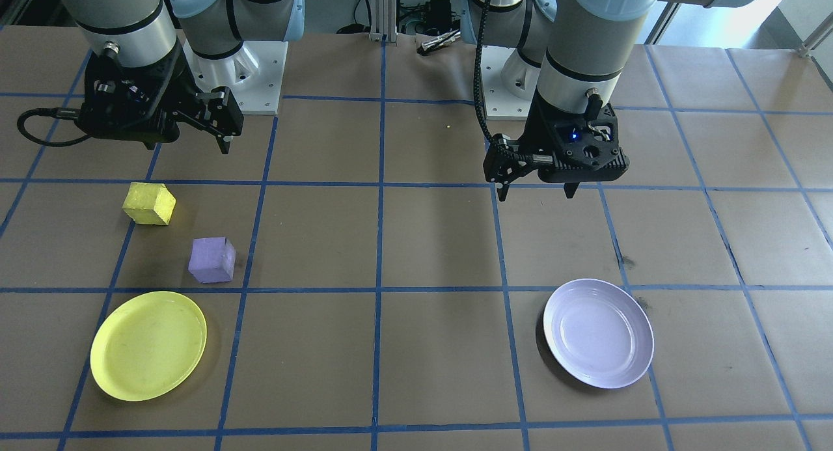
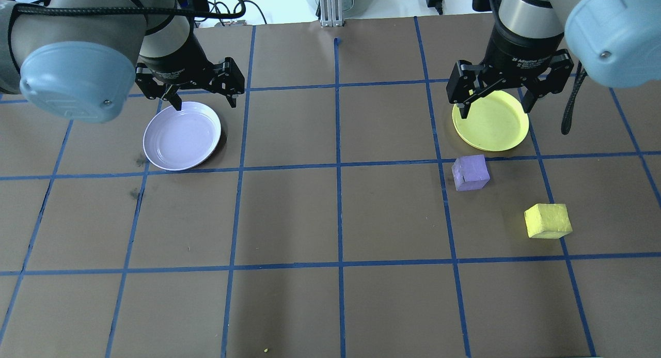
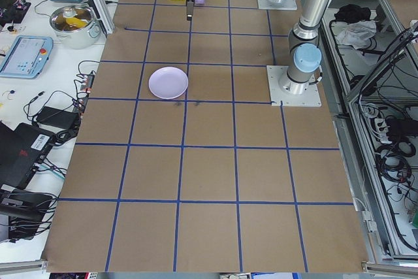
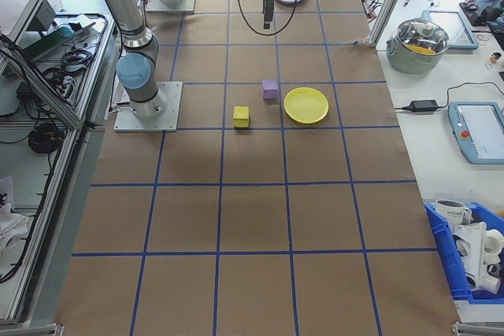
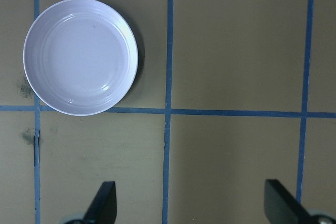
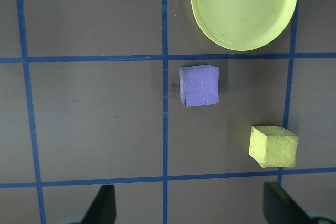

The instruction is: Sort blocks by color into plates

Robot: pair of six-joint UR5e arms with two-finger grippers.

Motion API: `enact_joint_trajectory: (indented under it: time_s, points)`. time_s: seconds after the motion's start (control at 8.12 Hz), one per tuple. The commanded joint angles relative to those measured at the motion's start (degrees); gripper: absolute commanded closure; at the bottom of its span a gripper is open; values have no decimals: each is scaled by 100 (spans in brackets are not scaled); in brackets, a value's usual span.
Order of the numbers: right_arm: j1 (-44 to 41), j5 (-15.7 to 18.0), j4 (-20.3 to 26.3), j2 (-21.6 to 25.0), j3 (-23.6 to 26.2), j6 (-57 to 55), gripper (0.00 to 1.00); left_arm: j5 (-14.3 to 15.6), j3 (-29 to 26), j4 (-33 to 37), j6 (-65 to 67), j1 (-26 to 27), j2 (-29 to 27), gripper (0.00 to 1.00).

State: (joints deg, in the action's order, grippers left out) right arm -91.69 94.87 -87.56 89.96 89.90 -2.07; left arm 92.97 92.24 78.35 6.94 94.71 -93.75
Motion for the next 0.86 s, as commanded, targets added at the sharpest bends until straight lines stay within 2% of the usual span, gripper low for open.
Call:
enact_joint_trajectory:
  time_s: [0.0,0.37,0.74]
  points:
    - [2,478,37,179,45,5,0,2,5,-30,0,4,6,0]
    - [2,436,37,127,54,-12,0,-7,5,-30,0,-5,-20,0]
    - [150,418,-294,-399,54,32,0,-7,5,-30,0,-5,-20,0]
